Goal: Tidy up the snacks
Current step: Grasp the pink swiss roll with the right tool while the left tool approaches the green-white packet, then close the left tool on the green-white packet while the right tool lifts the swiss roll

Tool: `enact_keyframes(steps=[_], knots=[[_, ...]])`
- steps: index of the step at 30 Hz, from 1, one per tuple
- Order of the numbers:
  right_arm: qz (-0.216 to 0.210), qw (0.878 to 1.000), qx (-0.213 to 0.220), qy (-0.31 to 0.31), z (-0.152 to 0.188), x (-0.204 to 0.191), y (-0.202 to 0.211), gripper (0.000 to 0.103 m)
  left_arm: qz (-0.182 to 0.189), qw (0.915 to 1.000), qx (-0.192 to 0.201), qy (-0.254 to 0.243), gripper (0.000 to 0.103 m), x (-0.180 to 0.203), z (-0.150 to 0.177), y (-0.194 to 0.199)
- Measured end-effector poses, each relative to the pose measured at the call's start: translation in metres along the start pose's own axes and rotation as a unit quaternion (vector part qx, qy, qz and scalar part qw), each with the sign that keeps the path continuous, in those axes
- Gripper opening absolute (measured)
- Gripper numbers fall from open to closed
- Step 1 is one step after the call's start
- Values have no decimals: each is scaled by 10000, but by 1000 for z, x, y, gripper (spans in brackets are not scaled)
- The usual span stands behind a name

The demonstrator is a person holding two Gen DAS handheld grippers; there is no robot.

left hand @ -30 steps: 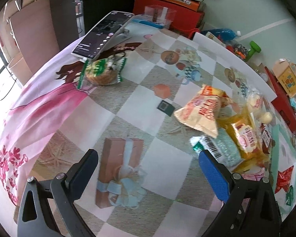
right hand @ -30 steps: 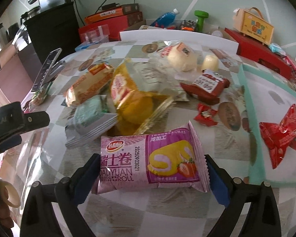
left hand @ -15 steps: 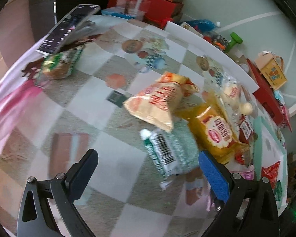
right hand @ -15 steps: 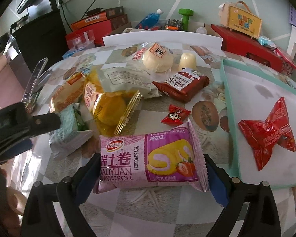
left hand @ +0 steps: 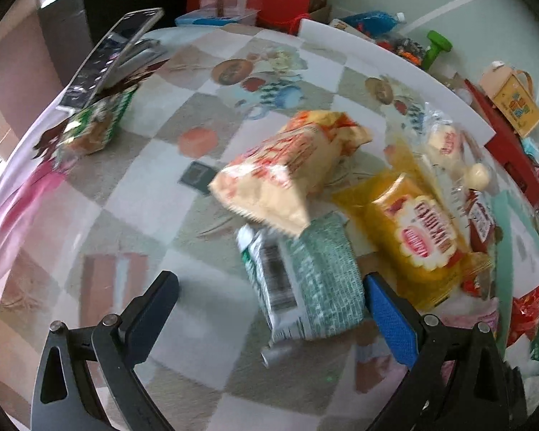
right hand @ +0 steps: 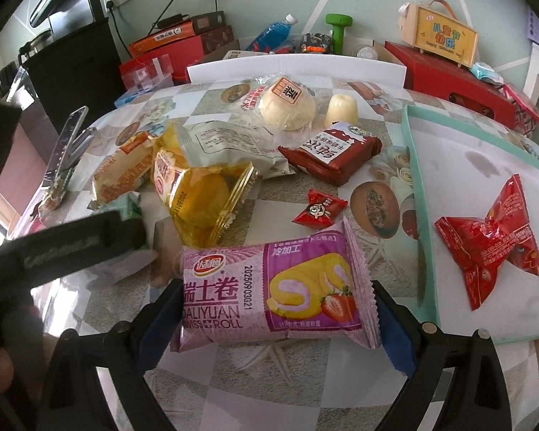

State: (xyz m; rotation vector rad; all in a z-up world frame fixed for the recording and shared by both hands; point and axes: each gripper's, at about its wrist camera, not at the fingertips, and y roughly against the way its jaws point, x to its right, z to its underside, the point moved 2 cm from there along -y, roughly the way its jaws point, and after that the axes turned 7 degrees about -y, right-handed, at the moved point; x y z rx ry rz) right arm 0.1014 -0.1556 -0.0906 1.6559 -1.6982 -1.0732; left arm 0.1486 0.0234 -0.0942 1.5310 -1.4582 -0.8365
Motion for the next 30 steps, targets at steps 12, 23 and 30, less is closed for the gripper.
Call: enact_keyframes(steps=[12,23,30], knots=[[6,9999,-28,108,1,-3,-2,98,-353,9993,-80,31,102,-15,6,0],[-34,9998,22,210,0,-7,0,89,-396,9988,141,-265,76,3,1,2],[-230,9994,177,189,-2,-8,8,82,45,9993,264,-264,52,8,-2,9]])
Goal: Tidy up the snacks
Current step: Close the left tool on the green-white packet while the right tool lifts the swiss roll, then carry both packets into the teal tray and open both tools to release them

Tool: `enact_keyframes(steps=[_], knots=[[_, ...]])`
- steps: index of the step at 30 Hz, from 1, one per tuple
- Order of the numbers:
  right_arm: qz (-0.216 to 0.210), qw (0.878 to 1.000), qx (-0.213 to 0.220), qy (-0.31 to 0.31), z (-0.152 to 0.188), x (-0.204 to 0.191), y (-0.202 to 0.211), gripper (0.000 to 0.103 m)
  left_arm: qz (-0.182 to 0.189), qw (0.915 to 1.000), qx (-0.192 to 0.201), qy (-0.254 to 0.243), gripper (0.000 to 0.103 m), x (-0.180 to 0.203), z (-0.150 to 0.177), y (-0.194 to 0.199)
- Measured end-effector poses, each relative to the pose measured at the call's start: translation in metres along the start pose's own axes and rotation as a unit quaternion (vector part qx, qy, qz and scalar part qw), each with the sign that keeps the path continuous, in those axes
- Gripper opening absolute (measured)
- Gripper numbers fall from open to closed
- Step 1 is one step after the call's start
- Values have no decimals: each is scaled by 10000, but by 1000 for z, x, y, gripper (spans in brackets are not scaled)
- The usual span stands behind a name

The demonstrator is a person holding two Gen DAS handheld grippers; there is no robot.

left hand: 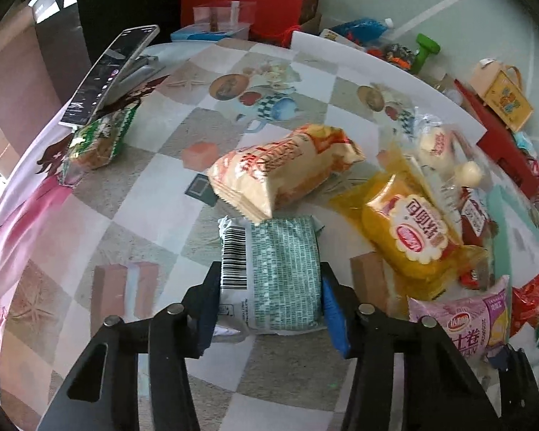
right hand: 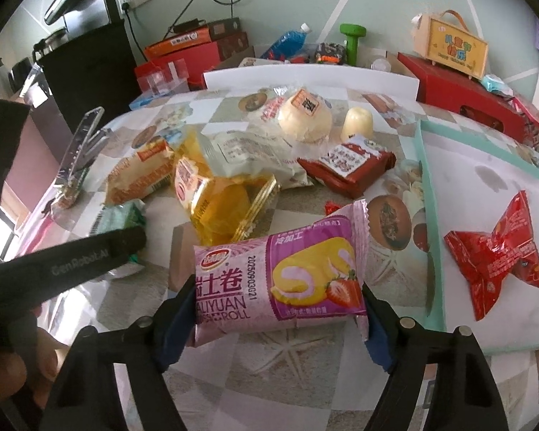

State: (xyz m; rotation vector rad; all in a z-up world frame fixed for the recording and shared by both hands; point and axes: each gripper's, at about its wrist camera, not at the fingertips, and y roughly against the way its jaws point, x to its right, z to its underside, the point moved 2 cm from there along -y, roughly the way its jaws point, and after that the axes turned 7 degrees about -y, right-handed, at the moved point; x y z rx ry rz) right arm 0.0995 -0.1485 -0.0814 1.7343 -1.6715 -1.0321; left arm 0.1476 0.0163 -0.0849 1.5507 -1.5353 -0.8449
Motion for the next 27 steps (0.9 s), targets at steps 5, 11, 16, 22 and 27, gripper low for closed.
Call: enact_keyframes(steps=[5,11,16,22,27], knots=[[-118,9998,184,-15,-4,-1,9,81,158,9998,26,83,51,-1,2,2],[-270,9981,534,-128,-12,1,26,81,236,9993,287,84,51,1,4,20],[-266,9968,709,-249,-17,7,35,81,311,9982,506,122,51,4,3,32],[-90,9942,984,-426,-26,25,48,81,539,9948,864,78,51,14,-4,50],[192,9891,1293,-676,-37,51,65,81,757,9912,1076,-130,51,38,-12,60]])
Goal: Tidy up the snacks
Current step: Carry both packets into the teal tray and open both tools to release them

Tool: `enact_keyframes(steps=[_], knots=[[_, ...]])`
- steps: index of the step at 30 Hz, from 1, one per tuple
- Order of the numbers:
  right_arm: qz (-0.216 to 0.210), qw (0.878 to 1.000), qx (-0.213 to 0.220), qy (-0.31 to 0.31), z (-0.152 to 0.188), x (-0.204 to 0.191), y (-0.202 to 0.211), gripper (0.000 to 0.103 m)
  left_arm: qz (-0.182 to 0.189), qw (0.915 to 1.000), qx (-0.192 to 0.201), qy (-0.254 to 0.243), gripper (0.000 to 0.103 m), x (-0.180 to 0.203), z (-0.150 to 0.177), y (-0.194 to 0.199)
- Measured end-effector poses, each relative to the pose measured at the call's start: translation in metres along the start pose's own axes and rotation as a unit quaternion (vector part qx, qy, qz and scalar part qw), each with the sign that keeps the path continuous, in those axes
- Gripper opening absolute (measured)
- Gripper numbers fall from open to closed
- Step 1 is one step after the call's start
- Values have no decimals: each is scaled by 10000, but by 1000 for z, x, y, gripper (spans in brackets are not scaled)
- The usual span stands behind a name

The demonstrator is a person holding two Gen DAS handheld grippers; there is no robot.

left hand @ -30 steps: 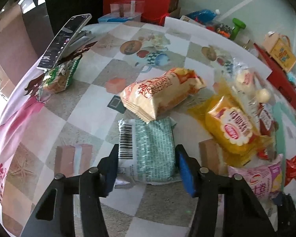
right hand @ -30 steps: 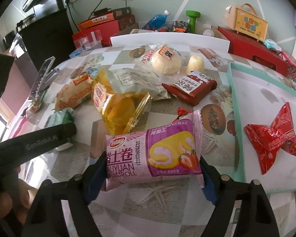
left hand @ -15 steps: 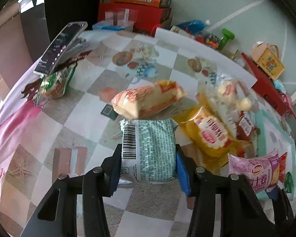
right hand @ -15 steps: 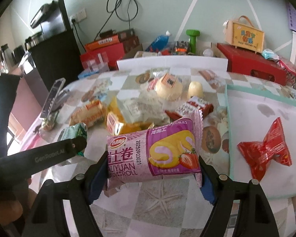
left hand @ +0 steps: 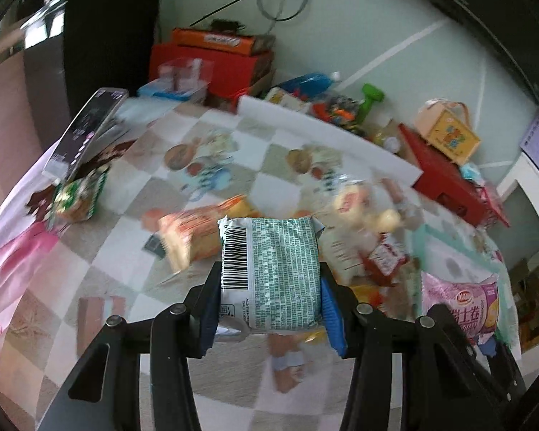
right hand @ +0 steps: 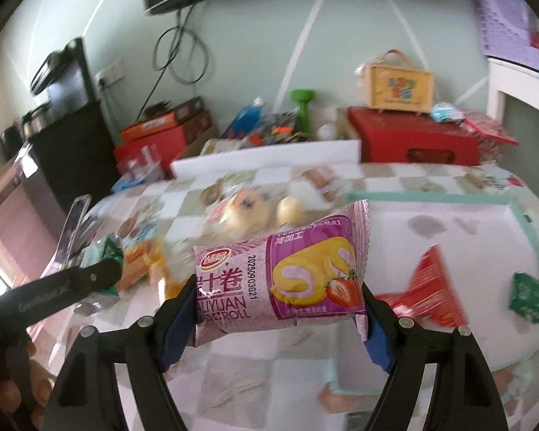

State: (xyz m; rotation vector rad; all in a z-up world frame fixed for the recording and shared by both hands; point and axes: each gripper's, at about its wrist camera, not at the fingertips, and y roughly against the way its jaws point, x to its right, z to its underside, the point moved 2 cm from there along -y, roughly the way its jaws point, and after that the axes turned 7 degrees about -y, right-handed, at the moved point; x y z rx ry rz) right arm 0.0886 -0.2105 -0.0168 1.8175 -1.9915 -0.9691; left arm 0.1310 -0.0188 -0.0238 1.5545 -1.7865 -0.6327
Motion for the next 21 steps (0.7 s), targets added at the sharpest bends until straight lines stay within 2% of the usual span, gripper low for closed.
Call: enact_keyframes(steps=[7,12,21], knots=[[570,9978,315,-119,-24,36,12,81,443,9977,237,-447,51,56,-17,0],[769,9951,482,-390,-39,64,20,81,658,9941,332,-793,51,97,-24,-3],[1390,9817,603,-1154,-61,140,22,81,1003,9868,255,-1244,51,165,-25,-33]])
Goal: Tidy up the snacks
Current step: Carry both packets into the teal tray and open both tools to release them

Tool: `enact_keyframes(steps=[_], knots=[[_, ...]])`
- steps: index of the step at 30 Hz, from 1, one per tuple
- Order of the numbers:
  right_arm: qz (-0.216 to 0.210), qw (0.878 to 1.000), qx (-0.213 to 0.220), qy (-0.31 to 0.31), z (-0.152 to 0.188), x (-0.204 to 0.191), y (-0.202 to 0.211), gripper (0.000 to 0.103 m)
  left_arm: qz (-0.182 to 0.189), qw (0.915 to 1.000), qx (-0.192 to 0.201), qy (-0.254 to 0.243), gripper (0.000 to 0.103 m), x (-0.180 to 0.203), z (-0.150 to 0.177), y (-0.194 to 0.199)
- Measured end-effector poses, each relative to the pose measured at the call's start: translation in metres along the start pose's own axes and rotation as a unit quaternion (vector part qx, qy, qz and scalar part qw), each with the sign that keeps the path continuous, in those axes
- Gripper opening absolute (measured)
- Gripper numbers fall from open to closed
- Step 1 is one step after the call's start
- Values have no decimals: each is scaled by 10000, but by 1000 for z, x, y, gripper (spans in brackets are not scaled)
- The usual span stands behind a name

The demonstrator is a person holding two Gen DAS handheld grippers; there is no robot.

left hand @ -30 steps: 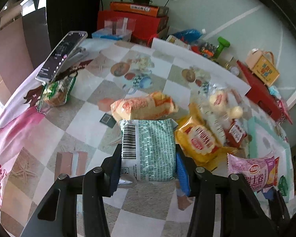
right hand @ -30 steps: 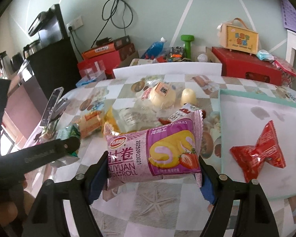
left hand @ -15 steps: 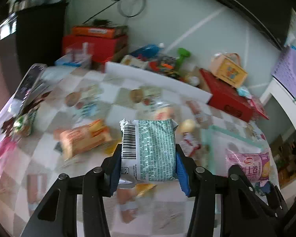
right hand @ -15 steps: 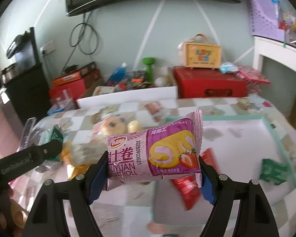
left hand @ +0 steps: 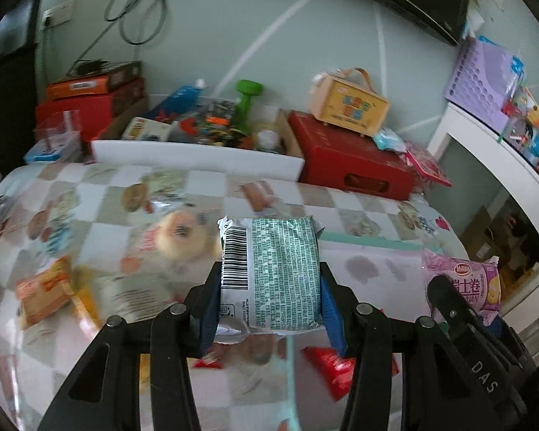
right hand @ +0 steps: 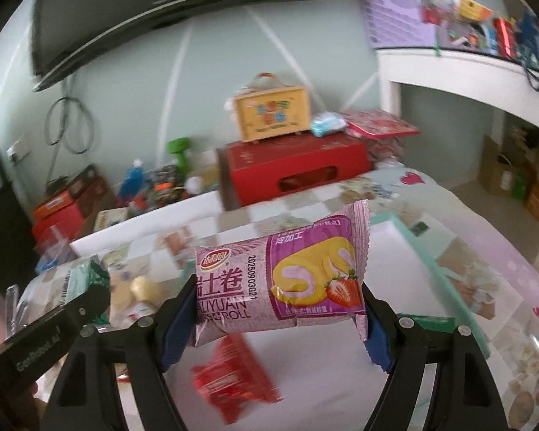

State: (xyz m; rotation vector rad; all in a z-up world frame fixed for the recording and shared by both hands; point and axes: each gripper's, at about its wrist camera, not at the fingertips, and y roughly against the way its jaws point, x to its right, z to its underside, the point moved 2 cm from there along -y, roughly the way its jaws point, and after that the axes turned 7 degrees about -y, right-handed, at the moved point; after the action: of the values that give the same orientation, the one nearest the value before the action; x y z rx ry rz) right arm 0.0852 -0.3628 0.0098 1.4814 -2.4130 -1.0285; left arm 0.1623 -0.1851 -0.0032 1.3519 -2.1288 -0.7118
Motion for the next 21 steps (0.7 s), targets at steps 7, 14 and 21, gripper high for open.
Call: enact_keyframes(steps=[7,14,21], knots=[[333,9987,-205,-324,-5,37,-30,81,-33,9991,-216,-357,51,31,0,-39],[337,9971,-496,-461,6,49,-47,82,42,9966,-382,-729,51,59,5,-59],[347,9957,-597,-618,8,57,-50,88,-192,9955,-464,-800,71,59,5,-58]])
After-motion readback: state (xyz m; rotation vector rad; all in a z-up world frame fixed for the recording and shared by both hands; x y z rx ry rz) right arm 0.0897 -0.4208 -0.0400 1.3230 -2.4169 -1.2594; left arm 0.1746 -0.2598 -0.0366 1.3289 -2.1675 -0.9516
